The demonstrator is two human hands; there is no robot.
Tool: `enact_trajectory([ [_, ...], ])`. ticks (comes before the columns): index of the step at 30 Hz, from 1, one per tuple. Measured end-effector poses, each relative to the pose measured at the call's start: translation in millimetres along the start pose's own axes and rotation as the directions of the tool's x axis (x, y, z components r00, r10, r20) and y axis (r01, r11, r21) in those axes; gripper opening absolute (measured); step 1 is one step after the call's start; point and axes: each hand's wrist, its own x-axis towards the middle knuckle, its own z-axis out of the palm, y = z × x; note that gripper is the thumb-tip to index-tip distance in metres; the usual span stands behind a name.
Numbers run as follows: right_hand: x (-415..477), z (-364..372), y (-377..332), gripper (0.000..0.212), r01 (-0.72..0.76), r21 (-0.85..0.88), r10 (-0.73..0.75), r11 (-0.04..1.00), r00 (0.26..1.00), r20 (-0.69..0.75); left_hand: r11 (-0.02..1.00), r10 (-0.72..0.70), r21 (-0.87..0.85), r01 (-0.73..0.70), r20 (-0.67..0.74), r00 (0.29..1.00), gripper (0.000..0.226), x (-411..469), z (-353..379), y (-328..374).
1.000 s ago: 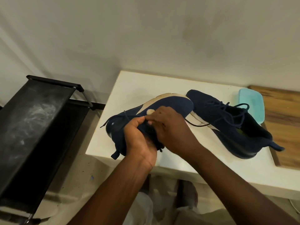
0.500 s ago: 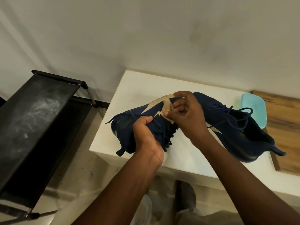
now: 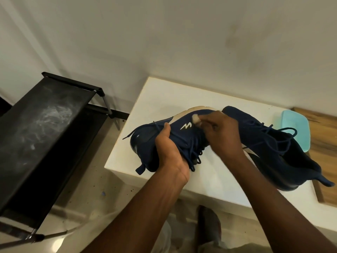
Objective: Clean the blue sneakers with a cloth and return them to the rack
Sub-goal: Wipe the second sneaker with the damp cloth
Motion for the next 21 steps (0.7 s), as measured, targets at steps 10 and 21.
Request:
enact_trajectory([
  [10, -2.0, -5.4, -7.3, 0.02, 0.005, -0.058, -0.004, 0.998, 1.0, 0.025, 1.0, 0.021, 0.004, -0.021, 0.043, 0.999, 0.04, 1.4, 0.0, -2.7],
  [21, -3.7, -3.8, -15.9, 0.02, -0.015, -0.03, 0.015, 0.999, 1.0, 0.017, 1.0, -0.007, -0.024, 0.008, 0.046, 0.999, 0.046, 4.3, 2.5, -2.5],
])
